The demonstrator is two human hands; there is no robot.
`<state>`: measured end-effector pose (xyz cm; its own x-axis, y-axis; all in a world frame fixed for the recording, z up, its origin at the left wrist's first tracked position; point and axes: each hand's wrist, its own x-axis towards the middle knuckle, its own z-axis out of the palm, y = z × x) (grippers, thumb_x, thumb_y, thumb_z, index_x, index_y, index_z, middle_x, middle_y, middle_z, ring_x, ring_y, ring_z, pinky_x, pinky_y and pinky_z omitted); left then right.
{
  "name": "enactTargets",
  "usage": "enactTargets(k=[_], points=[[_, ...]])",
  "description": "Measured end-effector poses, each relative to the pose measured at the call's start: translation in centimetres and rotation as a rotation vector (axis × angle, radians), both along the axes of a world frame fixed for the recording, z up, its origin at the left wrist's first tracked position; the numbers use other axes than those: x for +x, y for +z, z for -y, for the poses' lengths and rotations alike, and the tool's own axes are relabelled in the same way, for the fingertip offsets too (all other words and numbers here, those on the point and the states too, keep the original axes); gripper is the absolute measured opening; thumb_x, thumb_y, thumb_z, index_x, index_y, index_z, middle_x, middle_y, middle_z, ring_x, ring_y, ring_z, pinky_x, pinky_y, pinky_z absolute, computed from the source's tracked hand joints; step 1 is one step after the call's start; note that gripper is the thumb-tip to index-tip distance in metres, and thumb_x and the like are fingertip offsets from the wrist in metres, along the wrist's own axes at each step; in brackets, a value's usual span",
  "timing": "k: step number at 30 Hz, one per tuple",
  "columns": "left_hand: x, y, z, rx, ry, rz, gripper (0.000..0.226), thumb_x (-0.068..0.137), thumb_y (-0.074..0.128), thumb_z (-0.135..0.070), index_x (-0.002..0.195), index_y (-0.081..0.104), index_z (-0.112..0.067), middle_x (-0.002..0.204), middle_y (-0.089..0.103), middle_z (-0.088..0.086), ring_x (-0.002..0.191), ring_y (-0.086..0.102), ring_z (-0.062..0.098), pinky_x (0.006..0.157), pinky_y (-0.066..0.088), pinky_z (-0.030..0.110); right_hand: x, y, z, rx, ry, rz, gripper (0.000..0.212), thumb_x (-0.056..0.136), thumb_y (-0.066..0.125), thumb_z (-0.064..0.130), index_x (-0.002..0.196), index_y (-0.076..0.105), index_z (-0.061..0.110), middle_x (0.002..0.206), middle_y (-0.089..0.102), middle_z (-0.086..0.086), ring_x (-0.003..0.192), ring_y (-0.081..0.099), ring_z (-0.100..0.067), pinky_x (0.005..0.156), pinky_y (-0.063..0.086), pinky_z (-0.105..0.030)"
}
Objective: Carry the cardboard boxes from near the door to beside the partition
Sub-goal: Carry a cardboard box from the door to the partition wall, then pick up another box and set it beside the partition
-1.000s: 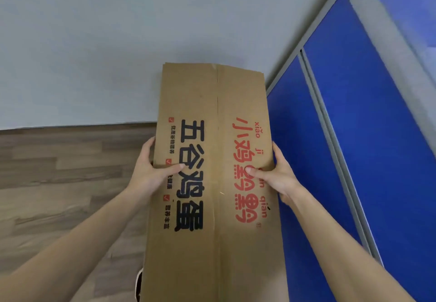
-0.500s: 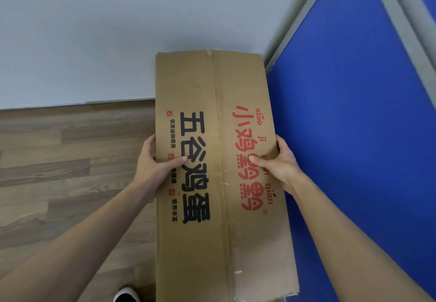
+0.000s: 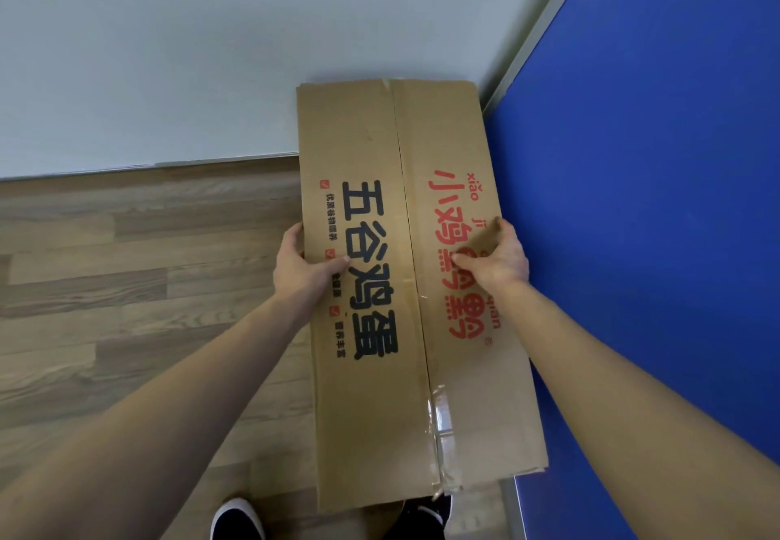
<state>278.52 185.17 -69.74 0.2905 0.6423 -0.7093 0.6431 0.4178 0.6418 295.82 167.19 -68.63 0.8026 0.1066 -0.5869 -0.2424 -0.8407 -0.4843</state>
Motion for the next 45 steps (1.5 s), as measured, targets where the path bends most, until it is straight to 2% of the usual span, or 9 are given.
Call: enactTargets(k=[8,15,20,24,27,30,35,40,45], points=[[-0.9,4.4,-0.3,-0.042,-0.014,0.000,0.077,0.086,0.073,-0.007,0.151,0.036,-0.024,0.138,0.058,0.010,0.116,0.062,0.028,0.098,0.052,0.057,-1.0,5.7,-0.5,0.022,-0.019,-0.014,0.061,0.091,0.076,0.021,0.146,0.049,0.020,0.145,0.055,-0.005,0.130,0.056,-0.027,0.103,0.050,-0.040],[-5.8,18.2,-2.9,-0.040,-0.046,0.044,0.043,0.095,0.063,-0.006,0.136,0.056,-0.017,0.128,0.063,0.009,0.113,0.064,0.025,0.092,0.055,0.037,-5.8,21.0,-2.0,0.075,-0.044,-0.024,0.061,0.095,0.069,0.028,0.150,0.045,0.018,0.139,0.061,-0.007,0.121,0.061,-0.027,0.105,0.050,-0.041],[-13.7,34.2,-4.3,-0.028,-0.033,0.139,0.022,0.097,0.061,-0.006,0.116,0.064,-0.016,0.119,0.069,0.011,0.103,0.070,0.024,0.089,0.058,0.038,-12.4,37.1,-2.4,0.141,0.009,0.018,0.002,0.097,0.066,0.024,0.098,0.066,0.024,0.113,0.073,-0.006,0.096,0.069,-0.023,0.094,0.058,-0.047],[-21.5,44.3,-3.7,0.048,0.011,0.228,0.013,0.096,0.062,-0.007,0.099,0.066,-0.019,0.111,0.071,0.014,0.094,0.072,0.026,0.074,0.056,0.032,-19.1,47.6,-2.0,0.233,0.127,0.089,0.008,0.101,0.060,0.020,0.108,0.061,0.017,0.107,0.071,-0.007,0.076,0.070,-0.015,0.068,0.057,-0.029],[-27.7,51.1,-2.0,0.132,0.047,0.287,0.014,0.097,0.061,-0.005,0.098,0.069,-0.017,0.105,0.074,0.015,0.089,0.073,0.027,0.080,0.055,0.041,-23.7,53.5,-0.8,0.313,0.171,0.181,0.018,0.101,0.059,0.022,0.119,0.055,0.019,0.104,0.069,-0.004,0.076,0.074,-0.018,0.073,0.061,-0.036],[-36.2,58.4,1.9,0.238,0.106,0.340,0.016,0.098,0.058,-0.005,0.093,0.067,-0.017,0.103,0.072,0.016,0.080,0.071,0.022,0.066,0.053,0.032,-29.9,59.6,1.6,0.408,0.243,0.184,0.020,0.100,0.059,0.020,0.120,0.059,0.015,0.104,0.069,-0.006,0.078,0.074,-0.023,0.068,0.062,-0.040],[-51.8,65.0,11.1,0.396,0.322,0.445,0.017,0.100,0.055,-0.007,0.089,0.065,-0.016,0.091,0.071,0.013,0.071,0.069,0.017,0.059,0.053,0.025,-42.6,66.8,5.2,0.583,0.480,0.164,0.013,0.103,0.056,0.021,0.100,0.062,0.010,0.089,0.072,-0.007,0.063,0.066,-0.019,0.056,0.049,-0.029],[-68.0,66.7,21.6,0.458,0.578,0.437,0.014,0.100,0.057,-0.007,0.087,0.062,-0.007,0.081,0.067,0.016,0.062,0.064,0.020,0.048,0.053,0.019,-57.3,68.8,8.4,0.586,0.778,0.118,0.041,0.100,0.060,0.026,0.062,0.048,0.018,0.057,0.061,-0.005,0.056,0.056,-0.022,0.065,0.046,-0.033],[-86.3,69.2,31.3,0.550,0.881,0.352,0.015,0.100,0.058,-0.009,0.085,0.063,-0.008,0.077,0.067,0.014,0.057,0.063,0.016,0.053,0.053,0.022,-75.2,70.8,9.5,0.639,1.091,0.008,0.039,0.101,0.059,0.028,0.066,0.046,0.018,0.046,0.055,0.001,0.044,0.052,-0.017,0.052,0.046,-0.029]])
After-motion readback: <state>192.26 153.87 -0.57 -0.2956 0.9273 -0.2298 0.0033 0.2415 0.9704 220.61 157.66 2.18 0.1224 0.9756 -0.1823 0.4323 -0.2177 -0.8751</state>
